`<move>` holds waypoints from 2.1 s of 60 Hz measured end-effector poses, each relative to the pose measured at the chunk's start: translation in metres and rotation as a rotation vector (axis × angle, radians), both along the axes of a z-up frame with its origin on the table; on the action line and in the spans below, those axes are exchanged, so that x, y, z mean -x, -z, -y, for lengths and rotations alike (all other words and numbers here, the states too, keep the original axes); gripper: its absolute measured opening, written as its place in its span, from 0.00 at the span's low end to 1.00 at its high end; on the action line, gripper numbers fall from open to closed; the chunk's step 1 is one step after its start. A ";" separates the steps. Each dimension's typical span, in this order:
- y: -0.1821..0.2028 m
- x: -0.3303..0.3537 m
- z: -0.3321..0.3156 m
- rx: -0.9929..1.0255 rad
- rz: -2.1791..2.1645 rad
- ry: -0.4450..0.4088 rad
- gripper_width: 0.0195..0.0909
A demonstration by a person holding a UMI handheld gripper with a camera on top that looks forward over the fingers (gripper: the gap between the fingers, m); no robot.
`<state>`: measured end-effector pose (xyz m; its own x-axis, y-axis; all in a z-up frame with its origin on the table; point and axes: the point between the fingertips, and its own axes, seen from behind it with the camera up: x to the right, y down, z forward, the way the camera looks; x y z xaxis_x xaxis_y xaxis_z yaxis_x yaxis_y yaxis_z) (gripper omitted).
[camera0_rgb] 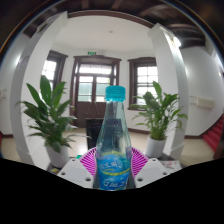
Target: Pour water
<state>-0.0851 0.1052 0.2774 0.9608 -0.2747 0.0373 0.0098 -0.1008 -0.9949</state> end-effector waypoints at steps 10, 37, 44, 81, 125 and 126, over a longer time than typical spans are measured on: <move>0.026 -0.083 -0.014 0.051 0.078 0.106 0.32; 0.174 -0.162 -0.038 0.161 0.010 0.164 0.32; 0.181 -0.162 -0.036 0.106 -0.022 0.167 0.34; 0.201 -0.111 0.056 0.236 -0.025 0.001 0.83; 0.092 -0.013 0.231 0.172 -0.068 -0.220 0.83; 0.091 -0.014 0.231 0.172 -0.065 -0.218 0.83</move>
<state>-0.0713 -0.1263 0.1860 0.9984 -0.0567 0.0016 -0.0139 -0.2710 -0.9625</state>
